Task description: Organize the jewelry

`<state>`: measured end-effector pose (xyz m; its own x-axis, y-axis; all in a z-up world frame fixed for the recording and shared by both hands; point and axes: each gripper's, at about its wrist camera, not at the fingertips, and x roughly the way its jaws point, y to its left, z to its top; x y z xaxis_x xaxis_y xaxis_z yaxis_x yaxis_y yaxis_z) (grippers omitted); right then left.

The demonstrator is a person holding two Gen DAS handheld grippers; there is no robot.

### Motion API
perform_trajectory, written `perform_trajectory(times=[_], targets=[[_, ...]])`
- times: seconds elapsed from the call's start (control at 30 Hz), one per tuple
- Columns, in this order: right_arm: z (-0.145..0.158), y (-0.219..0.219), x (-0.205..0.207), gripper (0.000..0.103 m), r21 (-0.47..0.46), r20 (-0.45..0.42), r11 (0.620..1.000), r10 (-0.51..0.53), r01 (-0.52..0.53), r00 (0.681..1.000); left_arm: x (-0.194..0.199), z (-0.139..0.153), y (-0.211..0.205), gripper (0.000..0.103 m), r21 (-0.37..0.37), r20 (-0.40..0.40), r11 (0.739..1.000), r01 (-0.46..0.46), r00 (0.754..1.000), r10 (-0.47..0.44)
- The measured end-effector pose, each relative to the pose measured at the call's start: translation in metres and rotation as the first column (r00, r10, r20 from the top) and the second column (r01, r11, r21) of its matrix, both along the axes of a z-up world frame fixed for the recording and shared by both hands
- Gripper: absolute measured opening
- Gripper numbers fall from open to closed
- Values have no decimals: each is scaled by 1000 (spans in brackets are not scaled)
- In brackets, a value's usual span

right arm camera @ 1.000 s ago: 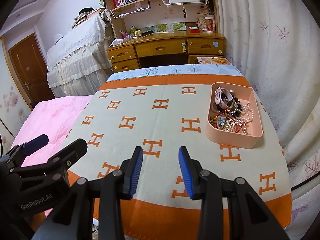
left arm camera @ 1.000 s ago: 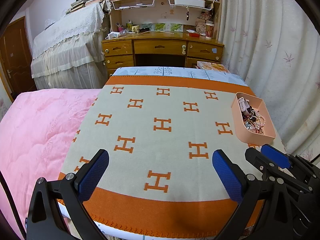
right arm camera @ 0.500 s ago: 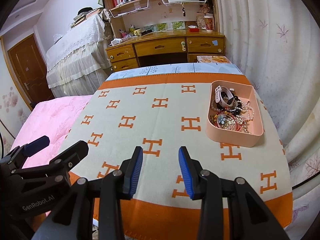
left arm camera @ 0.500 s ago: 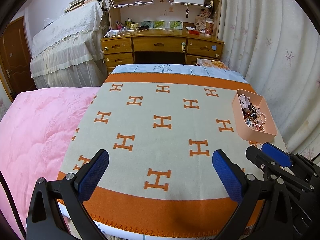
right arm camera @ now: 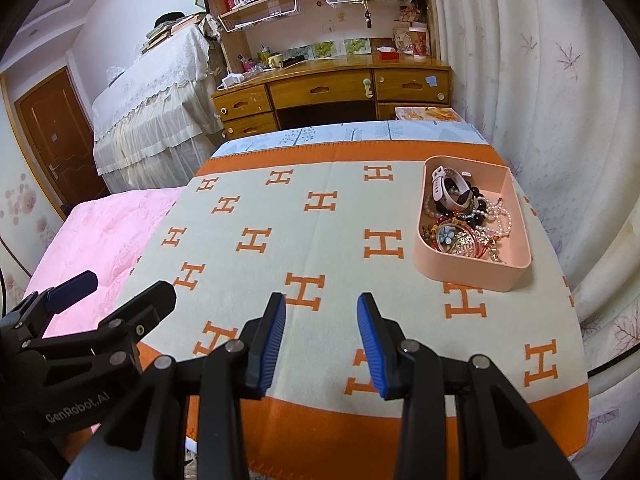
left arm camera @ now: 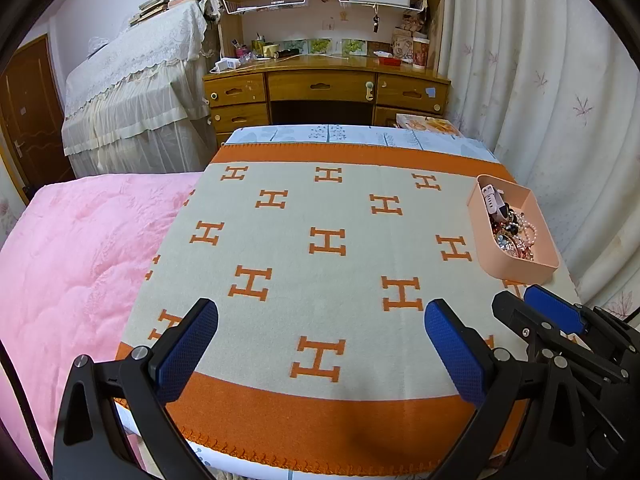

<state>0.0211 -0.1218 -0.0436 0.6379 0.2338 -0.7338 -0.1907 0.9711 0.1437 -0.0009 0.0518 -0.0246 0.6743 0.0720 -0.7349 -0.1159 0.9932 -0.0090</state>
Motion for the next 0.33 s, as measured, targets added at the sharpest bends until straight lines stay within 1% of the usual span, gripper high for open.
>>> perform_trajectory(times=[0.33], targets=[[-5, -1, 1, 38, 1, -11, 1000, 2, -2, 1000, -2, -6, 6, 102, -10, -16, 1000, 0, 1000, 0]])
